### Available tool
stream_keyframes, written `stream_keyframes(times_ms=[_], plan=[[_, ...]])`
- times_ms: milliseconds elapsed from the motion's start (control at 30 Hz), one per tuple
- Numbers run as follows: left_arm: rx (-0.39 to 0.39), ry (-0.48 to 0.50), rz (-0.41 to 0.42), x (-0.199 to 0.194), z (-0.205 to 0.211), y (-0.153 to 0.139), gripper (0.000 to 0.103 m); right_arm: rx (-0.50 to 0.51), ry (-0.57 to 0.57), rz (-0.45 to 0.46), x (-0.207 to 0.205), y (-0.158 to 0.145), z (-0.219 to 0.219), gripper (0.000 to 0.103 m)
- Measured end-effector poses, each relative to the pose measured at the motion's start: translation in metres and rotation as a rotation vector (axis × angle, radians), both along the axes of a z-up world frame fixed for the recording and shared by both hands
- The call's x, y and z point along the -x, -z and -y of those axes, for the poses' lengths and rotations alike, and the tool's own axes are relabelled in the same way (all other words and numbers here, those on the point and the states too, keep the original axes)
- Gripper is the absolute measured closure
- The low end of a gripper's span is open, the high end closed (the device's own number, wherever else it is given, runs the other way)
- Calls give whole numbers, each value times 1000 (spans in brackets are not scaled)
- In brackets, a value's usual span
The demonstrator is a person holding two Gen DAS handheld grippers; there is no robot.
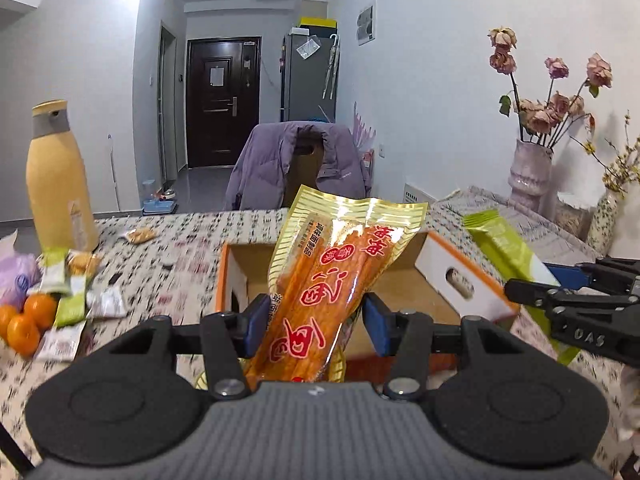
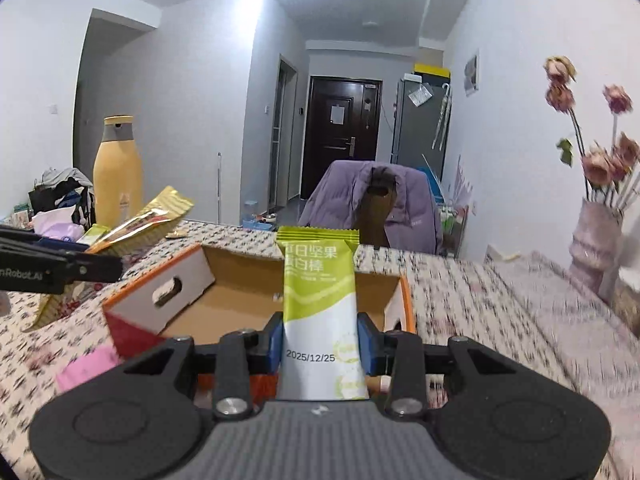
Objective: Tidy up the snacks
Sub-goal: 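Carry both snacks into the cardboard box and open both grippers, then withdraw both grippers from the box back over the snack pile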
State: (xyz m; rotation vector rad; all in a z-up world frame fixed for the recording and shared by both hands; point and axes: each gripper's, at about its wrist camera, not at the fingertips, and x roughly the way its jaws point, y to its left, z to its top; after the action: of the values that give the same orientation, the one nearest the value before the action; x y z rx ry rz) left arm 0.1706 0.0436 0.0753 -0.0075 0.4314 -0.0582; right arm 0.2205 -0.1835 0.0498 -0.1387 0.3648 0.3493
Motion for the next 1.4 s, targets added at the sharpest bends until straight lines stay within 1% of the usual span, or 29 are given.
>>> stream_keyframes(times_ms=[133,300,400,533,667,800,867,900,933,967,1000,1033,1067,1100,1167,1200,1233,1267,1300,1400], plan=[[-6,-14,-19,-35,7,-8,52,27,0,-2,-33,-9,-14,67],[-34,-54,-73,-83,16,-6,52,47,6,-64,-78,-7,-28,67],[-48,-83,-122,-111,18,2,52,74,16,-121,-108,-1,-38,67],[-92,-124,-200,-143,23,25,52,110,50,-204,-143,20,-48,67],[-102,-147,-269,-162,21,49,52,124,79,-287,-164,50,-52,67],[-114,-134,-313,-170,18,66,51,132,79,-349,-175,68,-52,66],[-114,-124,-324,-170,18,71,47,135,73,-370,-176,73,-52,65],[-117,-121,-324,-171,18,72,41,134,76,-373,-177,73,-52,64],[-131,-119,-318,-169,20,73,39,127,75,-374,-177,73,-51,63],[-154,-115,-303,-167,22,72,38,114,69,-375,-176,72,-50,58],[-163,-113,-295,-166,24,72,29,100,62,-378,-174,71,-48,46],[-159,-112,-288,-164,23,70,16,88,62,-375,-172,70,-45,39],[-144,-114,-278,-161,22,68,10,83,65,-367,-171,68,-43,27],[-132,-119,-264,-159,20,65,1,78,68,-354,-167,67,-41,20],[-109,-119,-231,-152,16,60,0,57,69,-341,-161,62,-35,16],[-94,-114,-223,-147,14,57,0,41,67,-337,-157,60,-32,11],[-83,-113,-220,-145,12,55,0,24,65,-328,-152,57,-28,9],[-69,-106,-214,-140,11,53,0,14,67,-314,-147,54,-24,3],[-62,-97,-208,-135,10,51,0,8,70,-299,-142,51,-21,0],[-53,-97,-174,-116,8,46,0,-7,71,-250,-123,42,-12,0]])
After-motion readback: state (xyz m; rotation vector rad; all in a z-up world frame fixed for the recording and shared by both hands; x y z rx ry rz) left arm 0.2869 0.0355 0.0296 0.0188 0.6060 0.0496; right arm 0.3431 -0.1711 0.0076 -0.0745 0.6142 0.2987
